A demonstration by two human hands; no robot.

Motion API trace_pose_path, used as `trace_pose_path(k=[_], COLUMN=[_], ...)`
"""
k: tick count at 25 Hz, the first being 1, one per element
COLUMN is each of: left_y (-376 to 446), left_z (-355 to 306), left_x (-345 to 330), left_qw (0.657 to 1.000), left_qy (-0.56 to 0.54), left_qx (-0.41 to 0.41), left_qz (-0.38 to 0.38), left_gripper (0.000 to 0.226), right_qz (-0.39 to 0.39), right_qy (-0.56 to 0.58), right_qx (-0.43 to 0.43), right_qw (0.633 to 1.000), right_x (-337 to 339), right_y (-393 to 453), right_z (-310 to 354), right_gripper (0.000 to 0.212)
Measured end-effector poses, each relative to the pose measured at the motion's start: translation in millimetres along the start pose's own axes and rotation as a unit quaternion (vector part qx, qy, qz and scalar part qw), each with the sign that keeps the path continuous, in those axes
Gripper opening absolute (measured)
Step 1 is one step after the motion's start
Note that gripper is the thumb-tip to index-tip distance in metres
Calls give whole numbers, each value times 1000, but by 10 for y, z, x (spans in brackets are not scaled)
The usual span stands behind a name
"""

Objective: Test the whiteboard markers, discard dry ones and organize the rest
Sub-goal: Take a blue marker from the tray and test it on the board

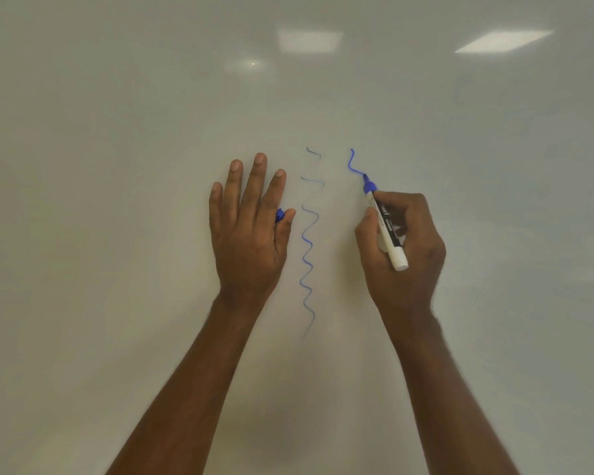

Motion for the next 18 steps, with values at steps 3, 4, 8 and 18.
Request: trace_pose_path(k=[3, 4, 8, 18], left_y=[-20, -25, -48, -98], left_z=[7, 7, -8, -10], left_x=[-11, -10, -10, -5], left_qw=[1000, 1000, 1000, 1000], left_qy=[4, 3, 2, -13], left_qx=[3, 3, 4, 9], left_qz=[6, 6, 4, 7], left_gripper=[47, 47, 47, 47], right_qz=[19, 23, 41, 115], right_qy=[-27, -20, -32, -15], right_qx=[19, 10, 7, -65], right_qw=[999, 999, 999, 991], right_x=[-6, -7, 20, 117], right_y=[-189, -242, -467, -1177], right_z=[-12, -34, -124, -392], right_gripper=[14, 14, 16, 16])
Point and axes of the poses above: each hand's wrist, its own y-axis towards the middle knuckle, its own x-axis out of the back of the hand, z = x × y, the point moved 7 cm from there along y, towards the middle knuckle, and after that the axes turned 14 degrees about -y, right-handed, at the moved point
